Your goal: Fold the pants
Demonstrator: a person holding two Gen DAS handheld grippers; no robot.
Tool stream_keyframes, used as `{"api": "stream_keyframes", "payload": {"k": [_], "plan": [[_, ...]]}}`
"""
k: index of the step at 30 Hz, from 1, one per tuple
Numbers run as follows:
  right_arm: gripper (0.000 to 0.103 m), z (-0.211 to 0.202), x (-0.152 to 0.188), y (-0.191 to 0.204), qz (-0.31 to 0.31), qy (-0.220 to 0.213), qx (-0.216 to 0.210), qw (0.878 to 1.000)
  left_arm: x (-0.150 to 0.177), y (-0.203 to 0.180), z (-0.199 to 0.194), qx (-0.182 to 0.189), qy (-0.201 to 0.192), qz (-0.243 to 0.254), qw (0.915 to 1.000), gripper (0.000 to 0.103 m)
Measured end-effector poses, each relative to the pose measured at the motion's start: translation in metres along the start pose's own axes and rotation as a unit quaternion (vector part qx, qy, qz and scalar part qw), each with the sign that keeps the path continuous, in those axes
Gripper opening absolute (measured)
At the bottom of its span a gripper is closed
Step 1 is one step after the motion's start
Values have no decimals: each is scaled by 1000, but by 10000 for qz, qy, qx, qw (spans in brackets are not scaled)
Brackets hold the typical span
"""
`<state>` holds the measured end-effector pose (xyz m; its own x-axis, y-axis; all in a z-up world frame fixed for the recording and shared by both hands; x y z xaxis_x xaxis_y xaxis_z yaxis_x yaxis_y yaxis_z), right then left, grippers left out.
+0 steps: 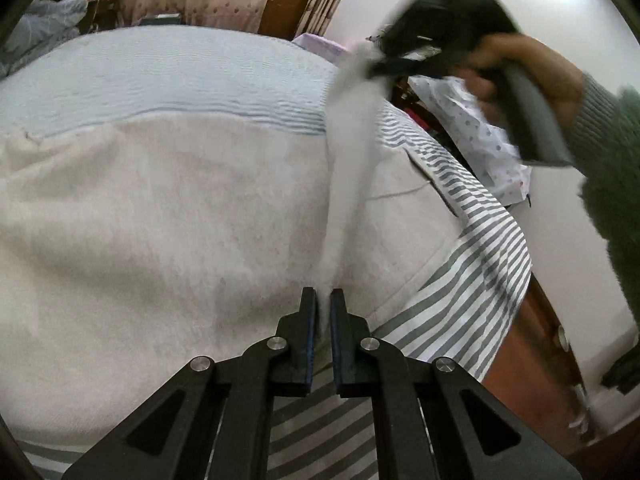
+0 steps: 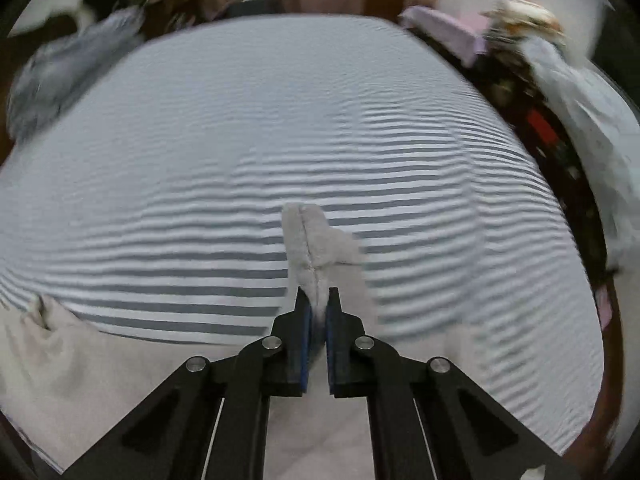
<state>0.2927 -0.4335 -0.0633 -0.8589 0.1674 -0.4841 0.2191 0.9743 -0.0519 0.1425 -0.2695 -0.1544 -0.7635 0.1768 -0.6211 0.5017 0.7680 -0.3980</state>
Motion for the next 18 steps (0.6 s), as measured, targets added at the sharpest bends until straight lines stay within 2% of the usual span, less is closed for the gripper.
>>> {"api": "stream_keyframes", "payload": {"k": [4,8,14,18], "plan": [[5,-41,25,-60,711,-169,-178,9972,-13,-12,-14,-116,-218,311,9992,7],[5,-55,69,-98,1337,-192,-439,9899,-18,-15,-22,-157,-229,439,9986,7],[5,-21,139,-130,2061,145,-644,9763,-4,-25,-11,-264,21,679,9973,7],[5,-4,170,-142,2361,202,-718,9689,7,-22,-3,-368,188,817,9958,7]]}}
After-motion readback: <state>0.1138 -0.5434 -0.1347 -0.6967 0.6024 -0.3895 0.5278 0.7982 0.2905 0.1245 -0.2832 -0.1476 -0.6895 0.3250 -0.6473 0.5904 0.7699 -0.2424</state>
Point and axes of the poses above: each gripper's, at about its wrist camera, not at the fingertips, and z roughly the way its jaws point, y to its left, x to its underside, the point moved 6 cm from there along z, roughly the way its jaws point, and after that the axes turned 3 degrees about -z, right-handed, at the moved point
